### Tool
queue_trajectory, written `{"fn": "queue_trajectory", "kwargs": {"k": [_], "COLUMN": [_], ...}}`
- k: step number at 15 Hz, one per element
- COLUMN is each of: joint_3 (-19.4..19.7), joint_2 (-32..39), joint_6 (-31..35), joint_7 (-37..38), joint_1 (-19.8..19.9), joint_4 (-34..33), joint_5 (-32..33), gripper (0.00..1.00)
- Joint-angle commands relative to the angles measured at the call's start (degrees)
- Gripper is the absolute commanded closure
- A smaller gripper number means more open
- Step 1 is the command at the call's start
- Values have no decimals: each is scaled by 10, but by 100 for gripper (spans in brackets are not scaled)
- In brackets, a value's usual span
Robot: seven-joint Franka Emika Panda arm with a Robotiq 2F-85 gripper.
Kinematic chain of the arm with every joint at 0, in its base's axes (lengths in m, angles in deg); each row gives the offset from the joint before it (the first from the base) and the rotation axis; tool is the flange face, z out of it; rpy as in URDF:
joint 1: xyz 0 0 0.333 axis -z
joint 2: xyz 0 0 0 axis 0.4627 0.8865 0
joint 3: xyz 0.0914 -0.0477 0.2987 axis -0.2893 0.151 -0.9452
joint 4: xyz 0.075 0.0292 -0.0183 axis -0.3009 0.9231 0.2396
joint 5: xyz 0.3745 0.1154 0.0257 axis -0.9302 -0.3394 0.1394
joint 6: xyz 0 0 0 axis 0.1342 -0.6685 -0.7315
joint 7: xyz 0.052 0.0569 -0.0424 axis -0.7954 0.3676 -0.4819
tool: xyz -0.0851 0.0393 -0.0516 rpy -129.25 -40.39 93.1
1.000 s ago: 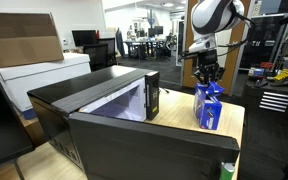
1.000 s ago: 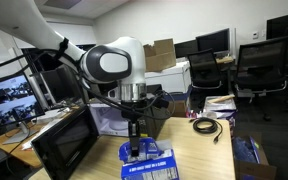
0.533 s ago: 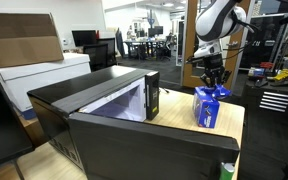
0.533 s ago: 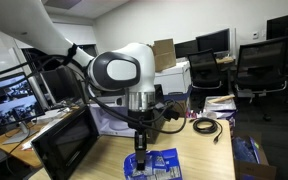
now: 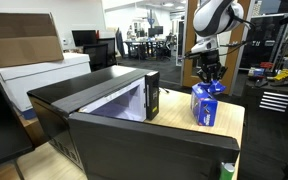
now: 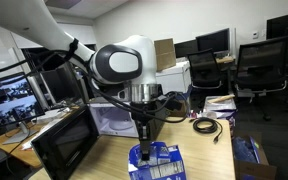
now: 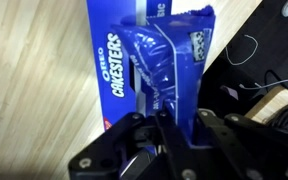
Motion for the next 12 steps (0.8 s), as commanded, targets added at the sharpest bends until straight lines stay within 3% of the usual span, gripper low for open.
{"fn": "queue_trajectory", "kwargs": {"k": [1, 6, 12], "joint_3": [8, 13, 17], "joint_2": [-26, -51, -41], "joint_6": [-16, -32, -51], "joint_7": [6, 9, 0], "joint_1": [-12, -18, -11], "joint_4": [-8, -19, -37], "joint_5": [-2, -3, -67], "gripper": [97, 97, 97]}}
